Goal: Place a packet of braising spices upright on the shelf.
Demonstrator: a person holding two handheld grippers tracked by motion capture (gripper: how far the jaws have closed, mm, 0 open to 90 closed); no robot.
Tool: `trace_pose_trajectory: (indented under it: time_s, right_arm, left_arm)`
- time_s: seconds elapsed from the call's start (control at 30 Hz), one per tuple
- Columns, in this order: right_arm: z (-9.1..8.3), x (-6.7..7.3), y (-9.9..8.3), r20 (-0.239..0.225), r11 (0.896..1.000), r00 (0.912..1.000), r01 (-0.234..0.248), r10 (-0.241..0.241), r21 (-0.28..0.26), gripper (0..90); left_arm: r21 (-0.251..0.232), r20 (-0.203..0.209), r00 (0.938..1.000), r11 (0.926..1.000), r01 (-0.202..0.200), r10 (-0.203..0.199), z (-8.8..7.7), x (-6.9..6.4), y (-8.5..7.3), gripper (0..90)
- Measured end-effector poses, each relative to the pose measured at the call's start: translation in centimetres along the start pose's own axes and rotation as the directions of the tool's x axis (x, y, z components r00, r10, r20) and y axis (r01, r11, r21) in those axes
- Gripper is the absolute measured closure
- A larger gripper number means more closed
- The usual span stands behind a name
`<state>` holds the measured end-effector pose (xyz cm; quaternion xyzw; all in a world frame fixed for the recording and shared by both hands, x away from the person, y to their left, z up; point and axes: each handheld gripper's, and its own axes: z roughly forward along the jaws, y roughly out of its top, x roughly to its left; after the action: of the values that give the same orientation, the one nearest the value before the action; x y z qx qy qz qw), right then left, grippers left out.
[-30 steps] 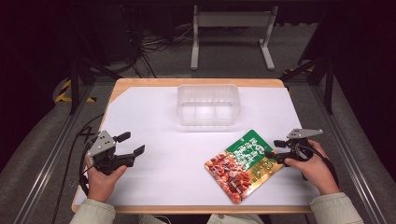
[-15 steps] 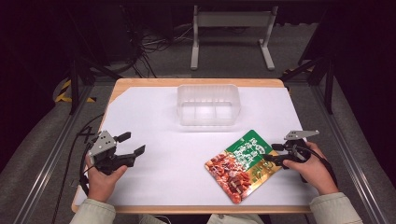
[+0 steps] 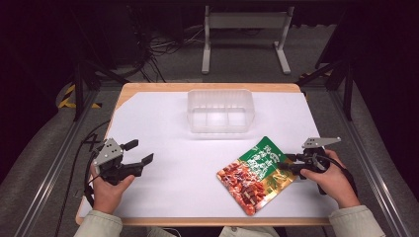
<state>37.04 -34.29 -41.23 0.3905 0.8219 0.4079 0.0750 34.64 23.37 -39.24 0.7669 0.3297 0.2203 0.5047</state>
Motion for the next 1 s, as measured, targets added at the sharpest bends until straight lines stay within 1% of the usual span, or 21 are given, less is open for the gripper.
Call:
trace_pose_trajectory:
  time_s: [0.13,0.3,0.53,0.67,0.8,0.87,0.9,0.97,1.0]
  right_arm:
    - [0.3,0.1,-0.2,-0.01,1.0,0.9999,0.003,-0.003,0.03,56.5]
    - [0.9,0.2,-0.3,-0.003,0.997,0.9996,0.026,-0.026,0.074,60.3]
    - [1.7,0.4,-0.6,0.009,0.993,0.9988,0.047,-0.048,0.112,65.3]
    - [2.0,0.4,-0.7,0.018,0.988,0.9974,0.066,-0.069,0.138,72.3]
    - [1.9,0.3,-0.7,0.036,0.987,0.9964,0.071,-0.077,0.145,83.8]
    - [1.9,0.3,-0.7,0.034,0.988,0.9971,0.063,-0.068,0.142,85.8]
    - [1.9,0.2,-0.7,0.033,0.988,0.997,0.065,-0.07,0.142,86.8]
    - [1.9,0.3,-0.6,0.03,0.987,0.9968,0.069,-0.074,0.144,87.7]
    - [1.9,0.3,-0.6,0.032,0.988,0.9971,0.063,-0.068,0.143,87.9]
  left_arm:
    - [0.0,0.0,1.0,1.0,0.0,0.0,0.0,0.0,0.0,27.3]
    - [-0.003,-0.003,1.0,1.0,0.002,-0.002,0.0,0.0,0.0,27.5]
    - [-0.003,-0.005,1.0,1.0,-0.001,0.001,0.0,0.0,0.0,27.6]
    - [-0.005,-0.005,1.0,1.0,0.006,-0.006,0.0,0.0,0.0,27.8]
    - [-0.007,-0.005,1.0,1.0,0.007,-0.007,-0.1,0.0,-0.1,28.0]
    - [-0.008,-0.005,1.0,0.9999,0.008,-0.008,-0.1,0.0,-0.1,28.1]
    - [-0.007,-0.005,1.0,1.0,0.0,0.0,-0.1,0.1,-0.1,28.3]
    - [-0.01,-0.005,1.0,1.0,-0.001,0.001,-0.1,0.0,0.0,28.7]
    - [-0.01,-0.007,1.0,0.9999,-0.004,0.004,-0.2,0.0,0.0,28.7]
